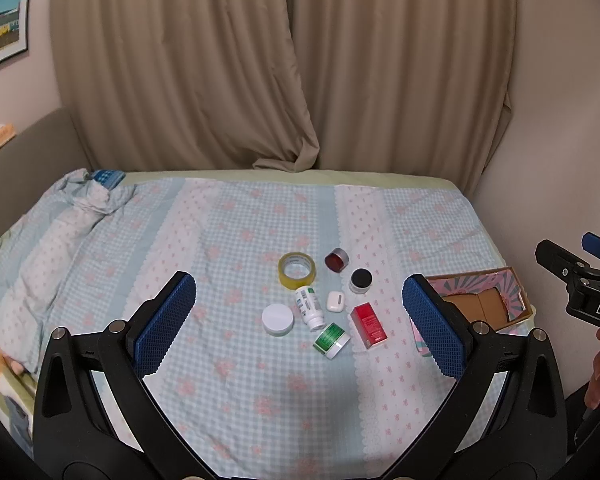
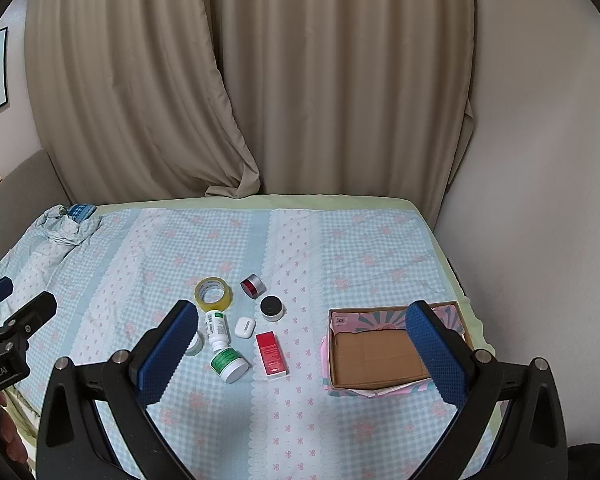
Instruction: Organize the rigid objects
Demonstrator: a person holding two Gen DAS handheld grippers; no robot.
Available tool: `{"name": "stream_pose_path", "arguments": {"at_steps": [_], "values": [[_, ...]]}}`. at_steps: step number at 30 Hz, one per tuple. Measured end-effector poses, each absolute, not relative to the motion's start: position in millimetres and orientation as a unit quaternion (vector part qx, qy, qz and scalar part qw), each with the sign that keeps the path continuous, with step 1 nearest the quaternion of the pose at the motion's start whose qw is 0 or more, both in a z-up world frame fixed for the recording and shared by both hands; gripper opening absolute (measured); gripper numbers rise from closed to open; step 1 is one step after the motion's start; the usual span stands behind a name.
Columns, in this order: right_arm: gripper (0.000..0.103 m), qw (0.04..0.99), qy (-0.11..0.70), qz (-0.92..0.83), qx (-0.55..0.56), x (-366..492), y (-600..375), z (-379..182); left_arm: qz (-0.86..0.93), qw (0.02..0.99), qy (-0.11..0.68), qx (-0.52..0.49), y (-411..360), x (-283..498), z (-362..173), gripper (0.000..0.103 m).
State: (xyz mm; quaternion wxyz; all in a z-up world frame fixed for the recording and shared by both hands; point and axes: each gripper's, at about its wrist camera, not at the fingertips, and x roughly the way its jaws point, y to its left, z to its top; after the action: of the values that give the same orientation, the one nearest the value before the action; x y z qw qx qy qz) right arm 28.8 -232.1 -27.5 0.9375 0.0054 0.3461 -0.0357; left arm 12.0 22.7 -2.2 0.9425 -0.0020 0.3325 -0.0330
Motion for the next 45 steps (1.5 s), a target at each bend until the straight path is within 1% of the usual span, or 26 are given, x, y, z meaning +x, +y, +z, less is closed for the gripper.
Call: {"name": "stream_pose_path", "arguments": {"at_steps": [37, 45], "values": [[0.103, 0.937, 0.348, -0.032, 0.008, 26.3, -228.6, -26.7, -0.031, 0.940, 0.339, -0.008, 18.0, 9.1, -7.4, 0.103], [0.103, 0.935, 0.353, -0.029, 0.013, 25.7, -233.4, -23.3, -0.023, 0.932, 0.361, -0.003, 20.1, 16.6, -5.0, 0.103]]}}
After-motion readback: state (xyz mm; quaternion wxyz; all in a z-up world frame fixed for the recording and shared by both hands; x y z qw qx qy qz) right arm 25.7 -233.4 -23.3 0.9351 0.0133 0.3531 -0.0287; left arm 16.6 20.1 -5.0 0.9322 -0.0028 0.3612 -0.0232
